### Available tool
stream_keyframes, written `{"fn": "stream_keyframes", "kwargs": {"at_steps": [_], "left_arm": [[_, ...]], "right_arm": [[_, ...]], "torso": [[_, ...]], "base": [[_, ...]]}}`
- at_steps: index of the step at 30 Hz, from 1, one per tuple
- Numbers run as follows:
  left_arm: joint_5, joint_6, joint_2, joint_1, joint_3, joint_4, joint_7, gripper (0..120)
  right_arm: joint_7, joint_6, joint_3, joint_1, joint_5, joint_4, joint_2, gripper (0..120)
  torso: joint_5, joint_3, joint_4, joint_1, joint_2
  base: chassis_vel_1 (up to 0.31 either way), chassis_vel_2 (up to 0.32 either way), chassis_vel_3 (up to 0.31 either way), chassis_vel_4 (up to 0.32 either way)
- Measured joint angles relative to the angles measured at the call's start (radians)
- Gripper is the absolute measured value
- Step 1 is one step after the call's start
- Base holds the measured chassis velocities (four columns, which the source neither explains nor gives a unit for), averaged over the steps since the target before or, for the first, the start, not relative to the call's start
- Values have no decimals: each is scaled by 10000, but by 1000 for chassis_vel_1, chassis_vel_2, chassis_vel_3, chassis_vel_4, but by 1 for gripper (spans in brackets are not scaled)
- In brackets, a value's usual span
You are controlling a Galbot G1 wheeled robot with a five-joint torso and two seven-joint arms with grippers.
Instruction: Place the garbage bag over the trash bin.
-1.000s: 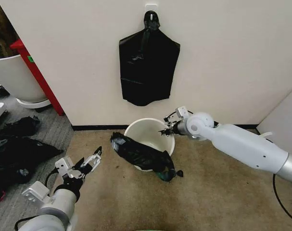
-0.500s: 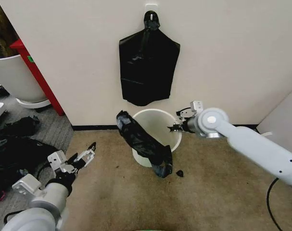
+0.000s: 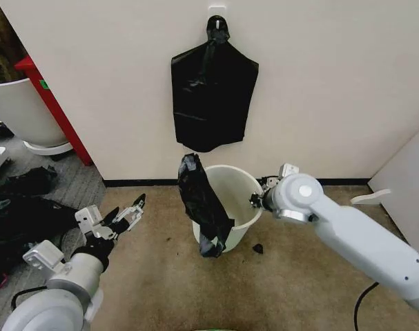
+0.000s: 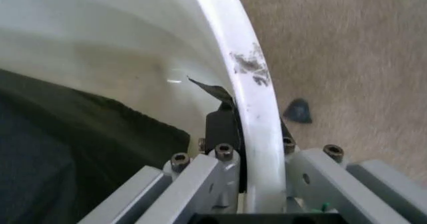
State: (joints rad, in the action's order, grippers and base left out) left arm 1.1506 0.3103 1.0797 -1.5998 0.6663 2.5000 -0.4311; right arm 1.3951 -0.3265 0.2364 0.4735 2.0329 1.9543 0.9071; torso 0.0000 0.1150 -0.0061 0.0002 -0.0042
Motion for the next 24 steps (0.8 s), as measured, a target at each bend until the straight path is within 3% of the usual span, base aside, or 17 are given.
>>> {"fn": "stream_keyframes", "kwargs": {"at_steps": [12, 24], "left_arm": [[-70, 150, -508, 618, -155, 0, 81, 100], [-454, 174, -445, 626, -207, 0, 141, 100]], "right_arm": [[905, 1478, 688, 581, -1293, 6, 914, 0], [947, 1710, 801, 925, -1756, -60, 1139, 0]], "torso": [[-2, 1, 0, 0, 0], [-2, 1, 1, 0, 0]], "base": [[0, 0, 0, 0], [0, 0, 0, 0]]}}
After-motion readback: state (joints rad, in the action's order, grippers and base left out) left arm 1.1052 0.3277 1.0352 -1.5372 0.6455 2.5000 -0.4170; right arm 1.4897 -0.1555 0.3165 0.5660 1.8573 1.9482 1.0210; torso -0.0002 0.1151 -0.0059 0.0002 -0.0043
